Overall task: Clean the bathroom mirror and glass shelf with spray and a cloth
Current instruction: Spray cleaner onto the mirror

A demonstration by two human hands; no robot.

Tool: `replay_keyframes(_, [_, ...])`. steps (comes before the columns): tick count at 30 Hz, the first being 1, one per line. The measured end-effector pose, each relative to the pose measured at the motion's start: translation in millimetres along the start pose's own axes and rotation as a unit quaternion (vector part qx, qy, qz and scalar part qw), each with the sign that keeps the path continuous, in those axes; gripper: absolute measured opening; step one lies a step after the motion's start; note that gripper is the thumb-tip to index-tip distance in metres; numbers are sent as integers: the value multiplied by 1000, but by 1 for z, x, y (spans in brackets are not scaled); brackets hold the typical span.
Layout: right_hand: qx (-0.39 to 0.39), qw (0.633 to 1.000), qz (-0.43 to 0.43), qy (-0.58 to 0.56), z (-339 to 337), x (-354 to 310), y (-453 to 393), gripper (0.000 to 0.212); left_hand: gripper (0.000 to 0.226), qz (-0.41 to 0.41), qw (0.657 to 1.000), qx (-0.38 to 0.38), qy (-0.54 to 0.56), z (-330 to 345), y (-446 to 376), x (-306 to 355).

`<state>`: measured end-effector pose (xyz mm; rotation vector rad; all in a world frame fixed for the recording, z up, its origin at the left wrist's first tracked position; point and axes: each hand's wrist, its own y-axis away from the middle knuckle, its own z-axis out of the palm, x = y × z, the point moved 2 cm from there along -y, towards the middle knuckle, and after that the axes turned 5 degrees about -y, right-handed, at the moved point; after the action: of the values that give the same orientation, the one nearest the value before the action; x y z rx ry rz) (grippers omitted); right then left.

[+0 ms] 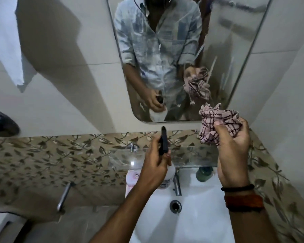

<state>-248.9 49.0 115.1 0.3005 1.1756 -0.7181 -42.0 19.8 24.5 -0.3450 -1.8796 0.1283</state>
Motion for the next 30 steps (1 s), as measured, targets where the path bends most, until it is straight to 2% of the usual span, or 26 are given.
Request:
replay_keyframes(4, [35, 999, -12, 4, -22, -13, -9, 36, 44, 17, 998, -53, 2, 47, -8, 20])
replay_keyframes(9, [71, 996, -45, 7, -50, -30, -18, 34, 54, 35, 996, -73, 21, 83, -30, 40])
replay_keyframes(16, [78, 995, -61, 28, -74, -38, -23, 32, 57, 42, 990, -113, 70, 107, -15, 23])
replay_keyframes(19, [70, 995, -55, 46, -87, -40, -22, 31, 57, 31, 984, -162, 73, 125, 9, 8])
replay_keyframes(23, [70, 994, -38, 79, -106, -36, -23, 33, 55, 5, 976, -219, 15, 145, 44, -18])
replay_keyframes(26, [85, 992, -28, 90, -121, -31, -23, 32, 61, -45, 976, -212, -34, 159, 58, -40])
replay_keyframes(30, [85, 993, -16, 86, -130, -26, -20, 33, 64, -104, 966, -161, -173, 173, 68, -71])
